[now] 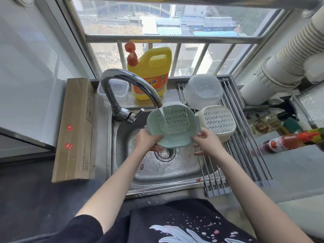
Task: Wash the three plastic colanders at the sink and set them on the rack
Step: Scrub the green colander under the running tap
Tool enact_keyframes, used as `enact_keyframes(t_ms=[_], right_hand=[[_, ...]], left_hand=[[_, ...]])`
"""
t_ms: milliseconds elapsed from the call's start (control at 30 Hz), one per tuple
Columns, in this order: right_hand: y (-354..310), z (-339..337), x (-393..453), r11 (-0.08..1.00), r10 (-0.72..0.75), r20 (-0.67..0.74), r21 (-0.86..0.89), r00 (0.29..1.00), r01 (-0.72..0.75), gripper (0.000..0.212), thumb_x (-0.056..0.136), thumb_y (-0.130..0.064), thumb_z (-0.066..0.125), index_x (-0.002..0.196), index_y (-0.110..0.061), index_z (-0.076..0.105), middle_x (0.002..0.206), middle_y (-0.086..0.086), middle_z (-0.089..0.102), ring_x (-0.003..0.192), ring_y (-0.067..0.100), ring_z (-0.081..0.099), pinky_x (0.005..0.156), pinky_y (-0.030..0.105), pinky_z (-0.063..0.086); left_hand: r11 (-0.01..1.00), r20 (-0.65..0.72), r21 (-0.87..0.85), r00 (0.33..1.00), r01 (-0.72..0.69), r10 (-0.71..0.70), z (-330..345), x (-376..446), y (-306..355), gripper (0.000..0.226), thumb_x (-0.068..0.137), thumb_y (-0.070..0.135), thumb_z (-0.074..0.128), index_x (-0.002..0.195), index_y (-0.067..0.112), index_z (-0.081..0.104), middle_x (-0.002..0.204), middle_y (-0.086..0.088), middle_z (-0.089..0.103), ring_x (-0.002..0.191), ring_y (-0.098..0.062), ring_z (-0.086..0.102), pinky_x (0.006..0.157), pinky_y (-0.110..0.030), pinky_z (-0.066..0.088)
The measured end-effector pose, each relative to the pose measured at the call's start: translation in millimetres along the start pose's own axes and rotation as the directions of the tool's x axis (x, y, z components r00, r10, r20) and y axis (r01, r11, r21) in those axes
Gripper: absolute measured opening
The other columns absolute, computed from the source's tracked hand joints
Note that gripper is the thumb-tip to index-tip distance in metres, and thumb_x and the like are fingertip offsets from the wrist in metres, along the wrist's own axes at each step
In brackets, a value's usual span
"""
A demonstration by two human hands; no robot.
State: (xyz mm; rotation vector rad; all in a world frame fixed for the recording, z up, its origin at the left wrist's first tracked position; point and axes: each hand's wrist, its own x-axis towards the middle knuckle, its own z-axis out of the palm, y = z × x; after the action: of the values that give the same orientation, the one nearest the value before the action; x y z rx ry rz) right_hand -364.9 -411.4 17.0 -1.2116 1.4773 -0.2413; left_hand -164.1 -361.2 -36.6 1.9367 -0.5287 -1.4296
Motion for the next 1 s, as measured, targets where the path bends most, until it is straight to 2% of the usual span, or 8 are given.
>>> enact_keyframes(t_ms=[233, 333, 433, 567, 667, 767, 867, 1000], right_hand=[[-3.0, -21.7, -2.9, 0.826, 0.211, 0.218, 0.481, 0.953, -0.293, 0.039, 0.099, -0.02, 0.034, 0.136, -0.01, 0.044, 0.106, 0.025, 0.065, 0.081, 0.035, 0.07, 0.062, 0.037, 0.06], [-0.1, -22.4, 3.2, 0.733, 0.239, 0.357, 0.543, 0.903, -0.409, 0.063, 0.094, -0.058, 0.033, 0.132, -0.01, 0.047, 0.118, 0.029, 0.059, 0.094, 0.041, 0.067, 0.065, 0.042, 0.059], [-6.9, -18.3, 6.2, 0.738, 0.244, 0.39, 0.519, 0.888, -0.431, 0.077, 0.075, -0.067, 0.06, 0.133, -0.018, 0.045, 0.131, 0.018, 0.045, 0.11, 0.037, 0.057, 0.072, 0.046, 0.056], [-8.8, -18.0, 6.6, 0.725, 0.145, 0.325, 0.608, 0.934, -0.324, 0.089, 0.064, -0.028, 0.082, 0.14, -0.036, 0.037, 0.143, 0.012, 0.036, 0.116, 0.035, 0.053, 0.073, 0.046, 0.057], [-4.5, -21.1, -2.5, 0.712, 0.038, 0.238, 0.675, 0.971, -0.194, 0.108, 0.059, -0.017, 0.087, 0.147, -0.031, 0.027, 0.14, 0.014, 0.046, 0.112, 0.034, 0.059, 0.077, 0.049, 0.055], [-3.6, -19.1, -27.5, 0.857, -0.121, -0.021, 0.503, 0.992, 0.115, 0.1, 0.06, -0.02, 0.084, 0.142, -0.03, 0.028, 0.13, 0.007, 0.052, 0.107, 0.023, 0.061, 0.075, 0.036, 0.057], [5.7, -1.0, -53.8, 0.908, -0.403, -0.294, -0.011, 0.867, 0.419, 0.09, 0.062, -0.031, 0.086, 0.131, -0.033, 0.03, 0.126, -0.01, 0.042, 0.106, 0.005, 0.049, 0.08, 0.012, 0.043], [38.3, 24.1, -52.0, 0.737, -0.657, -0.186, -0.361, 0.73, 0.571, 0.087, 0.063, -0.032, 0.087, 0.129, -0.031, 0.03, 0.123, -0.009, 0.04, 0.105, 0.002, 0.041, 0.085, 0.015, 0.04]], left_hand=[[0.876, -0.187, 0.222, 0.863, -0.429, 0.47, 1.7, 7.9, 12.6, 0.02, 0.079, 0.028, 0.065, 0.062, 0.017, 0.064, 0.066, -0.016, 0.069, 0.057, -0.028, 0.069, 0.054, -0.04, 0.056], [0.721, -0.131, 0.425, 0.751, -0.548, 0.648, 3.6, 4.6, 8.7, 0.021, 0.085, 0.021, 0.057, 0.097, 0.02, 0.074, 0.085, -0.005, 0.075, 0.077, -0.018, 0.069, 0.058, -0.027, 0.046], [0.749, -0.098, 0.278, 0.758, -0.601, 0.644, 4.9, 5.0, 5.6, 0.041, 0.084, 0.004, 0.054, 0.118, 0.022, 0.067, 0.107, 0.002, 0.072, 0.098, -0.01, 0.063, 0.076, -0.016, 0.045], [0.904, 0.025, -0.214, 0.923, -0.37, 0.384, 7.6, 0.3, 13.8, 0.03, 0.09, 0.013, 0.057, 0.119, 0.015, 0.062, 0.112, -0.003, 0.069, 0.101, -0.017, 0.063, 0.087, -0.031, 0.052], [0.8, 0.308, -0.6, 0.925, 0.008, 0.221, 0.5, -6.1, 10.3, 0.022, 0.097, 0.006, 0.047, 0.113, 0.008, 0.061, 0.095, -0.009, 0.072, 0.082, -0.019, 0.068, 0.071, -0.031, 0.058], [0.78, 0.433, -0.597, 0.894, 0.187, 0.117, -4.3, -8.5, 7.7, 0.031, 0.102, 0.024, 0.034, 0.108, 0.01, 0.061, 0.077, -0.007, 0.072, 0.066, -0.015, 0.068, 0.067, -0.034, 0.057], [0.867, 0.317, -0.481, 0.948, 0.13, 0.034, 0.7, -8.3, 11.4, 0.028, 0.102, 0.026, 0.034, 0.091, 0.013, 0.056, 0.064, 0.004, 0.066, 0.057, -0.008, 0.061, 0.063, -0.027, 0.051], [0.716, 0.217, -0.677, 0.976, 0.168, -0.025, -18.2, 4.7, 18.0, 0.034, 0.098, 0.032, 0.04, 0.116, 0.004, 0.047, 0.106, -0.01, 0.063, 0.092, -0.024, 0.062, 0.085, -0.036, 0.051]])
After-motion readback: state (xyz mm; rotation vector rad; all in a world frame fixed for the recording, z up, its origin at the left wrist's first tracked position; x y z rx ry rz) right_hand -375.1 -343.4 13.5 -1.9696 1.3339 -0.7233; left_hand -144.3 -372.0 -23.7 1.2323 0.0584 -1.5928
